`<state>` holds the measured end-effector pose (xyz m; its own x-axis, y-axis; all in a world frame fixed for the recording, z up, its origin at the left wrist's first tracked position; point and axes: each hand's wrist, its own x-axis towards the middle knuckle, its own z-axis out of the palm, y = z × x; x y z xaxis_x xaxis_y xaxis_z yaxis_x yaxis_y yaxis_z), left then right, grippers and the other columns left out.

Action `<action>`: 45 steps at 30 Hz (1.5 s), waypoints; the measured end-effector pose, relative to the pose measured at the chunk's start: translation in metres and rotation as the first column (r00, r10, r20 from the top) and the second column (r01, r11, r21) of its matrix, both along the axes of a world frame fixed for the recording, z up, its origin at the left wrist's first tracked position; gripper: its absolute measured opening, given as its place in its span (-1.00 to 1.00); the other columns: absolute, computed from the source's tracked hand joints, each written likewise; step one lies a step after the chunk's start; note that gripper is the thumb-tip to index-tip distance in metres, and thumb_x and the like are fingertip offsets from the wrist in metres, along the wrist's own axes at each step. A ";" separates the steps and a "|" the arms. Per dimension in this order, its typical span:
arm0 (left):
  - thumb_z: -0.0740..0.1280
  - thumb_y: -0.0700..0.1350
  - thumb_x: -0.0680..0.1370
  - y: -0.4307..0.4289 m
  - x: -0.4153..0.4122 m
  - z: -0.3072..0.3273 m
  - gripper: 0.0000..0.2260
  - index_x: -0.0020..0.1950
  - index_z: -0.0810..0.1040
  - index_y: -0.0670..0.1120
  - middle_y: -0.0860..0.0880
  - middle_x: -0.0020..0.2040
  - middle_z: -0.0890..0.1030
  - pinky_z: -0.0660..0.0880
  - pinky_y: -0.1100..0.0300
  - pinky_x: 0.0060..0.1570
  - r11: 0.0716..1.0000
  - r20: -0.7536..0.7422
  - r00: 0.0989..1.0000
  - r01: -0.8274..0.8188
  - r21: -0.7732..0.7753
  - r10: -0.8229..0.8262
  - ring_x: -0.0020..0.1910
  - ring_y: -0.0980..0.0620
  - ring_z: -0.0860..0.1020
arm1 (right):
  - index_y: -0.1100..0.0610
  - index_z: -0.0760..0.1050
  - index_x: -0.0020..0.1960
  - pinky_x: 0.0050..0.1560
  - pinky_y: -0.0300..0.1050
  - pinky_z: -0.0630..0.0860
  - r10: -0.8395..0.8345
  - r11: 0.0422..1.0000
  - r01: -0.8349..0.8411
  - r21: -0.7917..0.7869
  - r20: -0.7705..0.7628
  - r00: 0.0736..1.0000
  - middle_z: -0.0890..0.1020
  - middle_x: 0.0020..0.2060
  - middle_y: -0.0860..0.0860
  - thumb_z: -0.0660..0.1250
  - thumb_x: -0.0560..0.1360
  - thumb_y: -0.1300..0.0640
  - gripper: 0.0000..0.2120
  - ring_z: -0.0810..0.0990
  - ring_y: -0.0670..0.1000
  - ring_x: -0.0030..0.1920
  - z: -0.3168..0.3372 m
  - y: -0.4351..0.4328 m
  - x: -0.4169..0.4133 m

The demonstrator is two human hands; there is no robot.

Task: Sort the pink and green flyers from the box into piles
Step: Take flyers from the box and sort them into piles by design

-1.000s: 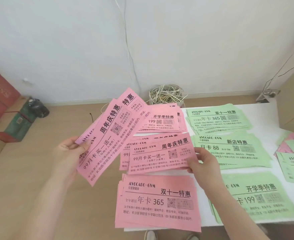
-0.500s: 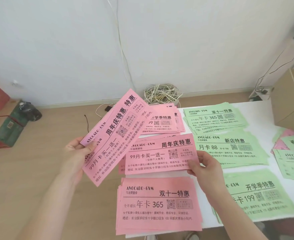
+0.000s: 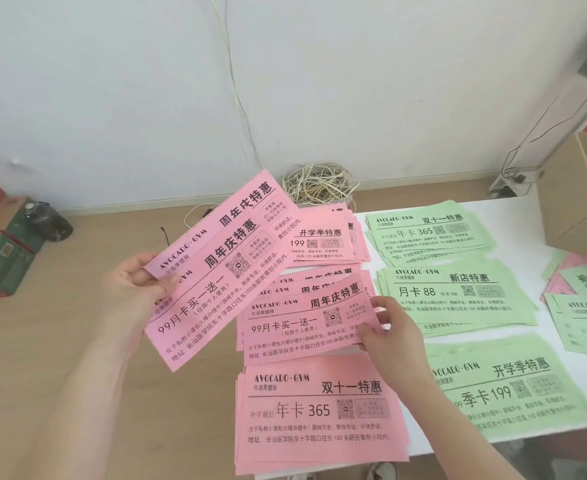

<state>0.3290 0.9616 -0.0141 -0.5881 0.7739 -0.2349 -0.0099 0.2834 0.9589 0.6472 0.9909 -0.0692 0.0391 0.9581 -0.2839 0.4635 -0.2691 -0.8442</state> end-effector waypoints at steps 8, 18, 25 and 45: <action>0.43 -0.40 0.42 0.043 0.041 -0.017 -0.61 -0.03 0.56 0.10 0.16 -0.22 0.69 0.57 0.13 -0.16 0.896 -0.152 0.890 0.397 -0.200 -0.429 -0.21 0.15 0.66 | 0.00 0.24 0.41 -0.15 -0.02 0.51 0.022 0.997 -0.052 0.059 0.433 0.901 0.59 -0.11 -0.01 0.31 0.49 0.12 -0.47 0.57 0.05 -0.09 -0.007 0.011 -0.006; 0.44 -0.24 0.45 0.063 0.063 -0.049 -0.65 0.12 0.54 0.13 0.09 -0.20 0.60 0.46 0.25 -0.36 0.752 -0.452 0.603 0.486 -0.444 -0.657 -0.30 0.08 0.58 | 0.01 0.44 0.35 0.08 -0.02 0.46 0.204 0.909 -0.391 0.142 0.667 0.717 0.48 0.23 0.02 0.23 0.51 0.16 -0.59 0.45 0.09 0.16 -0.016 0.012 -0.003; 0.41 -0.04 0.50 0.063 0.061 -0.052 -0.74 0.18 0.54 0.07 0.05 -0.22 0.53 0.33 0.25 -0.43 0.769 -0.532 0.557 0.428 -0.474 -0.638 -0.41 0.10 0.48 | -0.01 0.47 0.21 0.13 -0.02 0.38 0.315 0.877 -0.480 -0.005 0.761 0.568 0.46 0.15 -0.04 0.02 0.61 -0.07 -0.66 0.47 0.03 0.15 -0.003 0.021 -0.002; 0.20 0.16 0.57 0.041 0.130 -0.047 -0.65 0.33 0.36 0.10 0.09 0.32 0.32 0.35 0.12 0.25 0.542 -0.679 -0.056 0.555 -0.631 -0.732 0.30 0.07 0.27 | -0.10 0.26 0.46 0.28 -0.02 0.31 0.293 0.892 -0.444 0.080 0.647 0.704 0.38 0.31 -0.09 0.22 0.57 -0.03 -0.53 0.39 -0.03 0.29 0.028 0.007 0.032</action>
<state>0.4594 1.0025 -0.0607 0.2674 0.9471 -0.1773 0.9539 -0.2342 0.1878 0.6794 0.9982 -0.0413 -0.2410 0.9639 -0.1131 0.9134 0.1859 -0.3622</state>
